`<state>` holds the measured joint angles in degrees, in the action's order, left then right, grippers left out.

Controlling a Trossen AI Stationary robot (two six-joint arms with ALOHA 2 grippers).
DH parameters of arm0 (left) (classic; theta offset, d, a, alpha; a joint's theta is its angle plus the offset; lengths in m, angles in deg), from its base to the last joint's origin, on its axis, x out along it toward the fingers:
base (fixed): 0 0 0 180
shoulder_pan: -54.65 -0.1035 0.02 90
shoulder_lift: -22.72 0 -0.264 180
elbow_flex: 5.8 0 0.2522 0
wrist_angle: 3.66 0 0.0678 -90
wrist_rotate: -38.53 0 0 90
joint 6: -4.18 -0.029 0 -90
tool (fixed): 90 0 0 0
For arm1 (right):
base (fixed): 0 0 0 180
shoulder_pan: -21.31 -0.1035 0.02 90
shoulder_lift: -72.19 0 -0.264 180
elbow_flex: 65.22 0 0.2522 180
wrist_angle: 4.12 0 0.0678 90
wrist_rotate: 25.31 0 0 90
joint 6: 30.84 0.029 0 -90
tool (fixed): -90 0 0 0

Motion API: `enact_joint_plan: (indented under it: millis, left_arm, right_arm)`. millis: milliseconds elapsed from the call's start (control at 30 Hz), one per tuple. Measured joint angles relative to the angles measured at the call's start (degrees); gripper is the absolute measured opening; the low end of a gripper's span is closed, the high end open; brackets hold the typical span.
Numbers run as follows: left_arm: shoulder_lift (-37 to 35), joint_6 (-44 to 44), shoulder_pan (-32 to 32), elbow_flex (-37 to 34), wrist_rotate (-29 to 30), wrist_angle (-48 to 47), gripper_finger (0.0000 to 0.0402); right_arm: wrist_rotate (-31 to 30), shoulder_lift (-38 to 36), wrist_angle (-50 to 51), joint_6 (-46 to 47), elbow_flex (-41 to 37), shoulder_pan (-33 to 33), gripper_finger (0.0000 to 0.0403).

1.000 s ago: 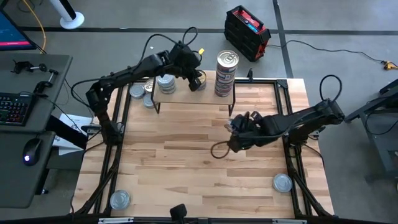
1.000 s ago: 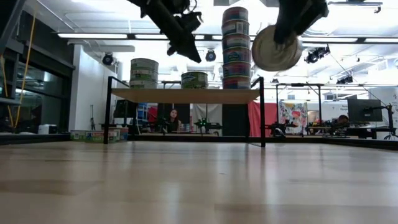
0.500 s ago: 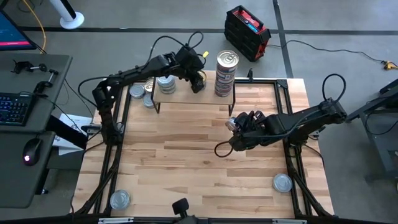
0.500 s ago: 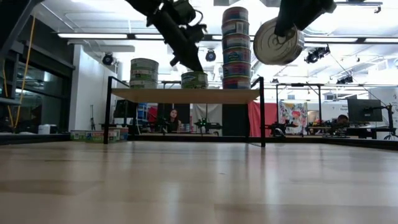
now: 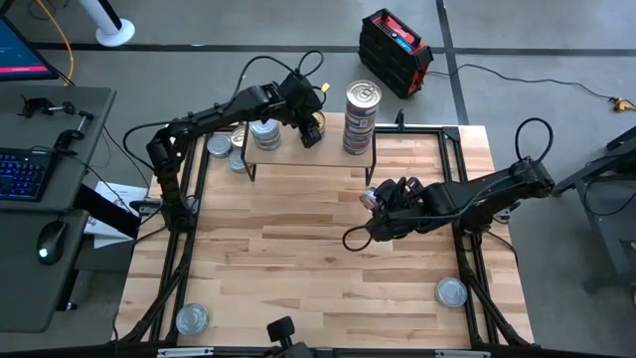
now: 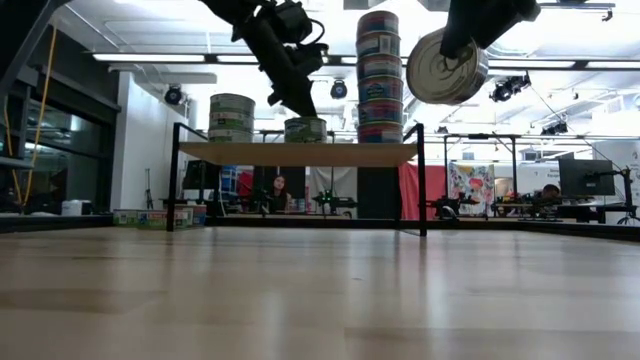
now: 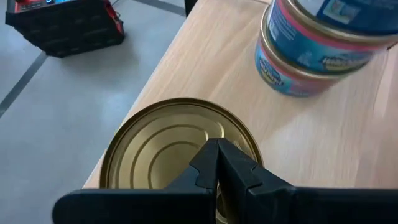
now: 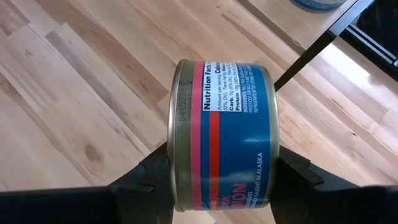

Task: Stack canned seafood by type on shelf
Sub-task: Put the blue pink tuna can on the shelf

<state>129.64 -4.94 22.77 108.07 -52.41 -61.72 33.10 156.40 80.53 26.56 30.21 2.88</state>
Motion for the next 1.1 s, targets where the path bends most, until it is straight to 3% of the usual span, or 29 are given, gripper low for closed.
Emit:
enact_joint_plan:
  millis: [533,800,1100]
  left_arm:
    - [-4.2,-0.6,0.0,-0.3,6.5,-13.3,0.0]
    - [-5.9,1.6,0.0,-0.3,6.6,-19.5,0.0]
    - [-6.6,2.0,0.0,-0.3,9.4,-21.0,0.0]
  right_arm:
    - [-1.3,0.0,0.0,-2.2,0.0,0.1,0.0168]
    - [-1.3,0.0,0.0,-2.4,0.0,0.4,0.0168]
    - [-1.2,0.0,-1.4,-3.9,0.0,0.4,0.0168]
